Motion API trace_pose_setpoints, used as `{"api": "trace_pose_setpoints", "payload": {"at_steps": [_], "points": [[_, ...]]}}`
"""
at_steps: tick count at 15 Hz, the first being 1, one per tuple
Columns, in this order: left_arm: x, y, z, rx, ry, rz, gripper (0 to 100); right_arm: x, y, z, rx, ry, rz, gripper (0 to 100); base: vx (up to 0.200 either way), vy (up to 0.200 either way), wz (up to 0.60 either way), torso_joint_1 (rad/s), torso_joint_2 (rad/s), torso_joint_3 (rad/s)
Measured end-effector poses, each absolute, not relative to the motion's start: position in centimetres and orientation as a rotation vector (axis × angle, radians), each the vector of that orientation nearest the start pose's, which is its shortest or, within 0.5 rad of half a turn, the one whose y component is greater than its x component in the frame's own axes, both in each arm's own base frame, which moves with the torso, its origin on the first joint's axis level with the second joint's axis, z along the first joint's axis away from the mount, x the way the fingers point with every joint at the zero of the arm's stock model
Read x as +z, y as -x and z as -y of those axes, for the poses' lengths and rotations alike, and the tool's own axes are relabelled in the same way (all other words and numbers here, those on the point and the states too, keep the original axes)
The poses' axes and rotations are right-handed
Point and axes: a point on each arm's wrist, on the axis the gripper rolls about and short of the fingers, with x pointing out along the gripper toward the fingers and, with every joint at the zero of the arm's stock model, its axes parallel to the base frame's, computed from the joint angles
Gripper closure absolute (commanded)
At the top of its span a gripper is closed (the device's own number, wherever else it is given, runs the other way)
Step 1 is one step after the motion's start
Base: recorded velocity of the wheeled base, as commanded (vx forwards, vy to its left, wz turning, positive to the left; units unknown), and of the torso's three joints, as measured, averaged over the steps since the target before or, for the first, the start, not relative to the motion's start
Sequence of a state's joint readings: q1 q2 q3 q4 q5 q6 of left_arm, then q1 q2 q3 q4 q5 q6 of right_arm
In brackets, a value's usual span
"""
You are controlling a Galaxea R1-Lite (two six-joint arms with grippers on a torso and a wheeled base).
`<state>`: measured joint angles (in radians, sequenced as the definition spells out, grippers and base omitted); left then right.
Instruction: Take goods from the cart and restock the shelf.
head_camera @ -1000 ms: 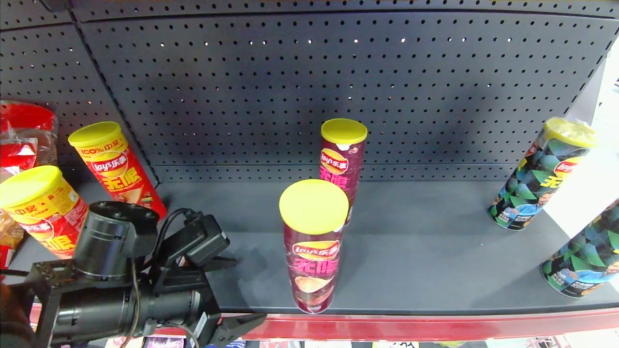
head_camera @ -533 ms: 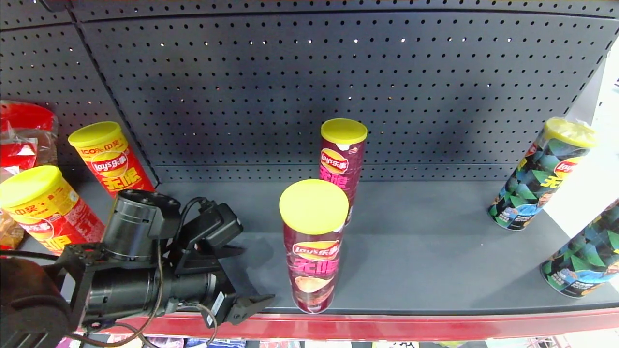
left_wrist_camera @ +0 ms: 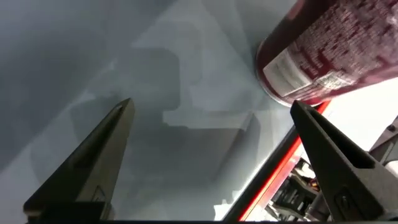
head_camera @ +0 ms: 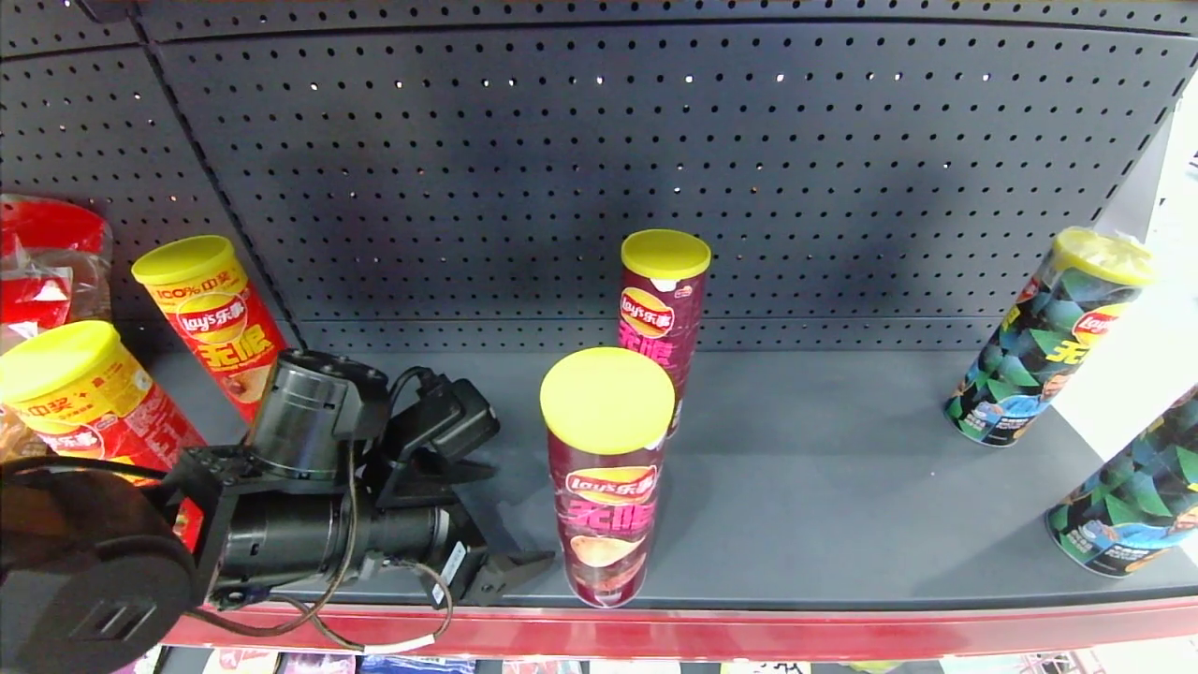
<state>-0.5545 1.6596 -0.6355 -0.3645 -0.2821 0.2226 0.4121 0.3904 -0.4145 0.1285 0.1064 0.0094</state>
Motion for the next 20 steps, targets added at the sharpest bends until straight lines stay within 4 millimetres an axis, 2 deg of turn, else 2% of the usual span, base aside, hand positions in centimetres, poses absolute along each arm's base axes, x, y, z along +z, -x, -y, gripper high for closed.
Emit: {"api": "trace_pose_setpoints", "payload": {"at_steps": [20], "points": [[12.4, -23.4, 16.5, -0.915, -0.304, -0.576, 0, 18.1, 0.2, -0.2, 0.514, -0.01, -0.125, 0, 0.0, 0.0, 0.0, 0.0, 0.0, 0.0]]}}
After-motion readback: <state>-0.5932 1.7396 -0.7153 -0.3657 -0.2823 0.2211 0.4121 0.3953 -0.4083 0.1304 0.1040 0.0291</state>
